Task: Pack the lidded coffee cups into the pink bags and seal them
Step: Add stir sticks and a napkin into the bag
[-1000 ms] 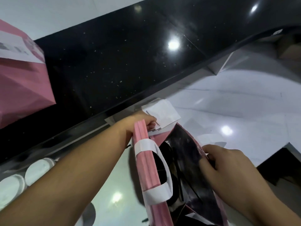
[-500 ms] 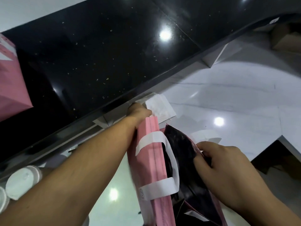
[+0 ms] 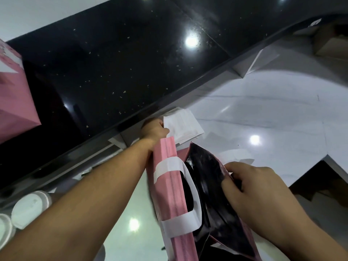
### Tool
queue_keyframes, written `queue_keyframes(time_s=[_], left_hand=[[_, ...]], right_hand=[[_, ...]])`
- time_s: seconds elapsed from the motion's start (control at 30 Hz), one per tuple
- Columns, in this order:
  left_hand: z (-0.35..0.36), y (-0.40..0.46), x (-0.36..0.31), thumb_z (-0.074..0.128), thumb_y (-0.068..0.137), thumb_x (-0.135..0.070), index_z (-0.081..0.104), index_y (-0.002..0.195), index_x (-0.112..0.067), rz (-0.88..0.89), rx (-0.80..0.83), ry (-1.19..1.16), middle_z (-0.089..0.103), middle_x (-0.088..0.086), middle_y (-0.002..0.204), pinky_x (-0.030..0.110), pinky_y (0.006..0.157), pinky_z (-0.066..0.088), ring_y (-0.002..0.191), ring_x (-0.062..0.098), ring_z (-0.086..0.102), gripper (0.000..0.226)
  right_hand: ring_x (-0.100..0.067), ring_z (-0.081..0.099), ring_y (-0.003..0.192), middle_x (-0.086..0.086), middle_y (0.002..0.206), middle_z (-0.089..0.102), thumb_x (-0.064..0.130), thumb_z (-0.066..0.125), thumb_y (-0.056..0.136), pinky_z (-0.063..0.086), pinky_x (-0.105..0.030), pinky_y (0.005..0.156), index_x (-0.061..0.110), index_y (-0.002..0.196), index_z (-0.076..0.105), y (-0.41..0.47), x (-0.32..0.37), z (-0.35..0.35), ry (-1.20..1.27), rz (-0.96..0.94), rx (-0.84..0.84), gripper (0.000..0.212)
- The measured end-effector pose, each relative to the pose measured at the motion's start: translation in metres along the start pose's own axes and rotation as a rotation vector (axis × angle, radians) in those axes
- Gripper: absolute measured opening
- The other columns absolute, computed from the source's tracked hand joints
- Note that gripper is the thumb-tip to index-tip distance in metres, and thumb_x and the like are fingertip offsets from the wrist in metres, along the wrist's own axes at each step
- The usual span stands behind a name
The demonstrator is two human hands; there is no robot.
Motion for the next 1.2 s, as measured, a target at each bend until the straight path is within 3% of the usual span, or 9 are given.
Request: queue_keyframes(time_s=[0.1, 0.2, 0.5, 0.6, 0.67, 0.77, 0.9, 1.07, 1.2], left_hand=[[-0.002, 0.000, -0.004, 0.065, 0.091, -0.019, 0.066, 0.085, -0.018, 0.002, -0.038, 0.066, 0.067, 0.003, 0.091, 0.025, 0.061, 0.042, 0.074, 0.018, 0.061, 0.007], [-0.004, -0.001, -0.005, 0.063, 0.094, -0.018, 0.073, 0.101, -0.009, -0.002, -0.086, 0.132, 0.069, 0.010, 0.098, 0.030, 0.062, 0.042, 0.080, 0.023, 0.059, 0.015], [-0.008, -0.008, -0.006, 0.059, 0.097, -0.014, 0.070, 0.088, -0.010, 0.042, -0.126, 0.167, 0.067, 0.011, 0.086, 0.030, 0.059, 0.040, 0.083, 0.031, 0.067, 0.015], [-0.008, -0.004, -0.003, 0.065, 0.094, -0.016, 0.072, 0.105, -0.013, 0.031, -0.152, 0.061, 0.072, 0.006, 0.100, 0.026, 0.061, 0.044, 0.081, 0.023, 0.064, 0.012], [-0.008, 0.001, -0.002, 0.066, 0.093, -0.015, 0.068, 0.117, -0.014, 0.027, -0.150, 0.053, 0.072, 0.008, 0.114, 0.029, 0.069, 0.049, 0.095, 0.027, 0.068, 0.025], [-0.006, 0.006, -0.004, 0.065, 0.092, -0.014, 0.059, 0.130, -0.014, 0.056, -0.145, 0.100, 0.065, 0.012, 0.127, 0.033, 0.076, 0.046, 0.112, 0.032, 0.065, 0.039], [-0.003, 0.008, -0.005, 0.063, 0.092, -0.011, 0.054, 0.136, -0.016, 0.093, -0.163, 0.126, 0.060, 0.013, 0.132, 0.032, 0.074, 0.042, 0.117, 0.031, 0.062, 0.045], [-0.005, 0.008, -0.009, 0.060, 0.095, -0.014, 0.064, 0.129, -0.016, 0.127, -0.204, 0.233, 0.067, 0.011, 0.126, 0.031, 0.072, 0.046, 0.111, 0.030, 0.066, 0.033], [-0.008, 0.005, -0.008, 0.055, 0.101, -0.021, 0.062, 0.106, -0.021, 0.123, -0.212, 0.190, 0.068, 0.009, 0.109, 0.028, 0.056, 0.044, 0.087, 0.022, 0.060, 0.009]], right_hand=[[-0.025, 0.050, 0.059, -0.003, 0.059, 0.056, 0.034, 0.051, 0.093, 0.043, -0.040, 0.053, 0.016, 0.075, 0.055, 0.000, 0.000, 0.001, -0.004, -0.006, -0.008, 0.026], [-0.025, 0.052, 0.059, -0.005, 0.059, 0.057, 0.034, 0.051, 0.094, 0.045, -0.041, 0.055, 0.016, 0.078, 0.058, 0.000, 0.000, 0.001, -0.005, -0.005, -0.005, 0.025], [-0.024, 0.051, 0.057, -0.003, 0.057, 0.056, 0.034, 0.051, 0.094, 0.045, -0.041, 0.055, 0.017, 0.077, 0.057, -0.001, 0.001, 0.002, 0.011, 0.007, 0.004, 0.025], [-0.024, 0.051, 0.058, -0.002, 0.059, 0.057, 0.035, 0.050, 0.094, 0.046, -0.040, 0.055, 0.017, 0.079, 0.057, -0.002, 0.001, 0.002, 0.010, 0.009, 0.002, 0.024], [-0.023, 0.051, 0.060, -0.002, 0.060, 0.057, 0.035, 0.049, 0.094, 0.045, -0.039, 0.055, 0.017, 0.079, 0.056, -0.003, 0.000, 0.002, 0.007, 0.008, -0.002, 0.024], [-0.023, 0.051, 0.061, -0.002, 0.061, 0.057, 0.035, 0.049, 0.093, 0.045, -0.037, 0.055, 0.017, 0.079, 0.055, -0.002, -0.002, 0.001, 0.004, 0.007, -0.011, 0.024], [-0.022, 0.053, 0.062, -0.001, 0.062, 0.058, 0.037, 0.048, 0.094, 0.044, -0.034, 0.052, 0.018, 0.080, 0.056, -0.002, -0.003, 0.002, -0.005, 0.019, -0.010, 0.024], [-0.021, 0.053, 0.061, 0.000, 0.061, 0.058, 0.037, 0.048, 0.093, 0.041, -0.031, 0.050, 0.018, 0.078, 0.053, -0.001, -0.002, 0.003, -0.008, 0.022, -0.012, 0.024], [-0.022, 0.054, 0.060, -0.003, 0.060, 0.057, 0.035, 0.048, 0.093, 0.045, -0.037, 0.055, 0.017, 0.079, 0.055, 0.001, -0.001, 0.003, -0.003, 0.017, -0.009, 0.024]])
Point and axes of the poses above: each hand's wrist, its own y-axis towards the middle knuckle, its own z-axis out of the palm, x = y × z, the point moved 4 cm from there along y, towards the middle knuckle
